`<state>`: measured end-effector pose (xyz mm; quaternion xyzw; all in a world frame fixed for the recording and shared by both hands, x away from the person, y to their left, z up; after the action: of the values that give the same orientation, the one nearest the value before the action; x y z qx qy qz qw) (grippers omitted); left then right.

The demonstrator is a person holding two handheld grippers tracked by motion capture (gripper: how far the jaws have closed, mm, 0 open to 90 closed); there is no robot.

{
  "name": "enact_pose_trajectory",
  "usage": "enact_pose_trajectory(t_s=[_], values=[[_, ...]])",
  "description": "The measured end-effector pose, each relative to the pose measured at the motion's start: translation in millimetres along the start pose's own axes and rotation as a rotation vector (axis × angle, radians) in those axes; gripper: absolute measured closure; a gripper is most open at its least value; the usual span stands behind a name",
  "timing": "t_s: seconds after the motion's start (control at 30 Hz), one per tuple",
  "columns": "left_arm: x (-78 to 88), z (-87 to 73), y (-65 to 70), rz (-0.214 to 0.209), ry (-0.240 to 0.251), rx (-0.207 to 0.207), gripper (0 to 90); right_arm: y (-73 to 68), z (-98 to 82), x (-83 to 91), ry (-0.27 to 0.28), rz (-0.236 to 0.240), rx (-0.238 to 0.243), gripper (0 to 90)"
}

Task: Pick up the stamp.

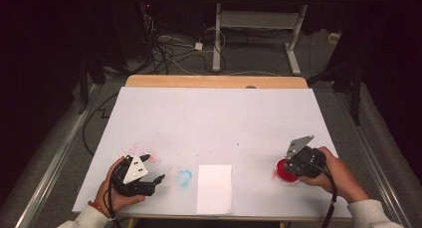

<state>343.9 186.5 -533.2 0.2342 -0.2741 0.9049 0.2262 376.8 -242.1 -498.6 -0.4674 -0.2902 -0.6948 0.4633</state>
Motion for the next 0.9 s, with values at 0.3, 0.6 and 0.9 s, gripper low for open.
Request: enact_pose_trajectory(t_s=[0.3,0.6,0.9], values=[[0.7,1.7,-0.4,0.003,0.009,-0.005,19.8,-8.0,19.0,49.0,0.135,-0.069,-0.023,76.6],[1.9,1.7,-1.2,0.007,0.008,-0.005,19.9,-7.3,16.9,45.4,0.143,-0.085,-0.060,76.7],[2.1,1.9,-3.0,0.005,0.006,-0.005,20.3,-1.5,1.2,10.2,0.091,-0.050,-0.106,76.7]])
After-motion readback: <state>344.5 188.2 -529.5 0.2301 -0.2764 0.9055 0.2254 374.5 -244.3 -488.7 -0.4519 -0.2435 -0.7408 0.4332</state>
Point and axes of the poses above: each handheld gripper's, and its own axes: x roughly backward along the jaws, z roughly out of its top, y roughly to its right, the point moved 9 cm from there along -x, roughly forward along the jaws, and after that the axes turned 15 degrees about z, right-handed, at the moved point
